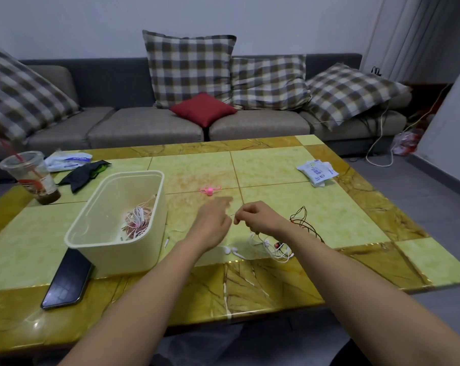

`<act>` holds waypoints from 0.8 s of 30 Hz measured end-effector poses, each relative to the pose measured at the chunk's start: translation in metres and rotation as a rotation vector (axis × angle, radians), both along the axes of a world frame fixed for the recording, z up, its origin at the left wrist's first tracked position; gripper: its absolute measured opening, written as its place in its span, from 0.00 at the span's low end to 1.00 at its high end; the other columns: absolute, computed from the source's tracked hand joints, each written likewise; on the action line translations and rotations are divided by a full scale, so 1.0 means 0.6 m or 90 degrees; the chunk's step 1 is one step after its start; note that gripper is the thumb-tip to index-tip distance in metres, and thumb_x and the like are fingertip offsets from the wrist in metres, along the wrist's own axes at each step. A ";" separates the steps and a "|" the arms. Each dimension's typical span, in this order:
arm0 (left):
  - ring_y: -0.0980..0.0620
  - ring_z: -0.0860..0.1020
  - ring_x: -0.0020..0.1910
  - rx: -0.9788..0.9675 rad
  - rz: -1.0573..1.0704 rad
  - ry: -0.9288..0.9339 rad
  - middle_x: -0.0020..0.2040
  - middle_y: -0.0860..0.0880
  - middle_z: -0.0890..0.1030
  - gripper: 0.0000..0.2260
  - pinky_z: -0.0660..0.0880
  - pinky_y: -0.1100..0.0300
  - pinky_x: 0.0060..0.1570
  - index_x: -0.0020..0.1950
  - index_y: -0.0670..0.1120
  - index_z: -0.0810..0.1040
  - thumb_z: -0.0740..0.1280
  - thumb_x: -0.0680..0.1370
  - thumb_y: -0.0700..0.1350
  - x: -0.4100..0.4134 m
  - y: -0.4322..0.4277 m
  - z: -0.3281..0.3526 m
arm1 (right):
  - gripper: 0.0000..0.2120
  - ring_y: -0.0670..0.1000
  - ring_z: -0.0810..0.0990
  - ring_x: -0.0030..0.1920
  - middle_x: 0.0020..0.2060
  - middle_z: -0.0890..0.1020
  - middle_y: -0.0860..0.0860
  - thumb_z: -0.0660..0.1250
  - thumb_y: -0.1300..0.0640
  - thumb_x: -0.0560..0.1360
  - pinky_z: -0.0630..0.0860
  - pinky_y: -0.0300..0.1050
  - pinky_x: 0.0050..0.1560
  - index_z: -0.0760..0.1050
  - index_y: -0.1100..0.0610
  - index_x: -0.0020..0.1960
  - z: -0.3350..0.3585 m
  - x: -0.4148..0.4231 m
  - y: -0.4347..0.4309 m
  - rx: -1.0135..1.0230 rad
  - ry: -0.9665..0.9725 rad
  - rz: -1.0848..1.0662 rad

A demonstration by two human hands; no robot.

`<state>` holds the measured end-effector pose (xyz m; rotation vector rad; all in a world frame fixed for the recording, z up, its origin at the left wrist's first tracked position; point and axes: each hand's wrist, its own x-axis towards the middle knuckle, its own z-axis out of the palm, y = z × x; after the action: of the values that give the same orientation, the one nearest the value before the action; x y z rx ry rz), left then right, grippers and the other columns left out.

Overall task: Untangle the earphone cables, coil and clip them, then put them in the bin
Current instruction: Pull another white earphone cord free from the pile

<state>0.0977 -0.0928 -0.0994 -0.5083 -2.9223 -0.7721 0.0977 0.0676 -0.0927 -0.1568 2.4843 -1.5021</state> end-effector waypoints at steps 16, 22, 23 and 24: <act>0.45 0.73 0.57 -0.166 0.022 0.089 0.50 0.49 0.81 0.13 0.65 0.54 0.52 0.53 0.50 0.79 0.55 0.83 0.42 0.003 0.027 0.007 | 0.11 0.50 0.66 0.31 0.27 0.69 0.50 0.64 0.58 0.76 0.66 0.41 0.32 0.81 0.57 0.39 0.003 0.001 0.015 0.088 0.049 -0.004; 0.44 0.66 0.60 -0.345 0.309 0.002 0.55 0.48 0.79 0.11 0.63 0.53 0.56 0.55 0.48 0.78 0.57 0.79 0.41 0.001 -0.022 0.012 | 0.10 0.50 0.71 0.30 0.29 0.73 0.49 0.64 0.58 0.77 0.69 0.40 0.31 0.81 0.56 0.41 -0.005 0.002 0.060 0.179 0.048 -0.070; 0.43 0.65 0.64 -0.360 0.302 0.002 0.60 0.47 0.77 0.13 0.63 0.52 0.59 0.59 0.48 0.77 0.58 0.79 0.42 -0.001 -0.017 0.010 | 0.09 0.49 0.71 0.30 0.29 0.73 0.47 0.64 0.57 0.77 0.68 0.41 0.33 0.82 0.56 0.42 -0.005 0.002 0.056 0.178 0.065 -0.067; 0.42 0.63 0.68 -0.339 0.275 0.021 0.66 0.47 0.74 0.15 0.61 0.51 0.64 0.64 0.46 0.75 0.58 0.79 0.41 0.000 -0.009 0.010 | 0.09 0.47 0.70 0.30 0.28 0.73 0.47 0.64 0.57 0.77 0.67 0.42 0.34 0.82 0.56 0.42 -0.006 0.001 0.048 0.170 0.080 -0.059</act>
<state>0.0975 -0.0984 -0.0935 0.0951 -3.0158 0.0669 0.0983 0.0963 -0.0961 -0.0930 2.7982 -1.2092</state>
